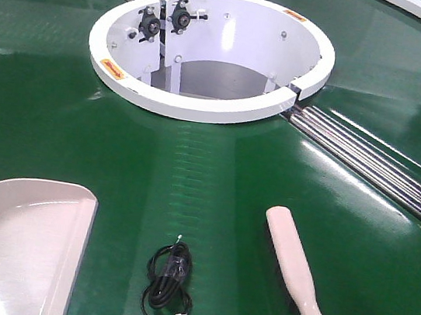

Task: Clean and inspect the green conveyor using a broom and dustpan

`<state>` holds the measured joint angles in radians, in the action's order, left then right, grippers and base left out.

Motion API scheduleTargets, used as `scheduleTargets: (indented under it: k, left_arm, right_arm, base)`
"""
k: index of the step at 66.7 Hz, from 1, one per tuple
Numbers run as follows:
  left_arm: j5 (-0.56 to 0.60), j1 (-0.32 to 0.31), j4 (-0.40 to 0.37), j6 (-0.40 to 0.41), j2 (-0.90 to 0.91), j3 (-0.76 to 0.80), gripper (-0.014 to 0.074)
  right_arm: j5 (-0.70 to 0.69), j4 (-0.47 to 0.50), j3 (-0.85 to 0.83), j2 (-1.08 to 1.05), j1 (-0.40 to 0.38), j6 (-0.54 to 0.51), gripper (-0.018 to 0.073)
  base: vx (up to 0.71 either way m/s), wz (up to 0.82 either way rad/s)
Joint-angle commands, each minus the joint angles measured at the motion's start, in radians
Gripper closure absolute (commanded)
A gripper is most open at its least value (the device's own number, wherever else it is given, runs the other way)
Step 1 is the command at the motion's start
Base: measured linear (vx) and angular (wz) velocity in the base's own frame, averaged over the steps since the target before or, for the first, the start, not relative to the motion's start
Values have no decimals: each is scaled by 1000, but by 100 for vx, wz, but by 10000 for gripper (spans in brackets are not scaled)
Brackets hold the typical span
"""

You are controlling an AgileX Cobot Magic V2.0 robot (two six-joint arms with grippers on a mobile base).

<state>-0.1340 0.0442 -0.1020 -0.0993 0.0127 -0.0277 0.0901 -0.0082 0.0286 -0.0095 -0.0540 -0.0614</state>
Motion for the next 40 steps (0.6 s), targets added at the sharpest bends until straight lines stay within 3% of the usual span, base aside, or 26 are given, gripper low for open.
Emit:
scheduleTargets:
  k: [1,40]
  left_arm:
    - [74,4,-4,6,15,-23,619]
    - [74,4,-4,6,15,-23,619]
  right_arm:
    - [-79,-10,12,-8,-9,1,564]
    - [-79,-10,12,-8,-9,1,564]
  base:
    - [0,0]
    - [0,0]
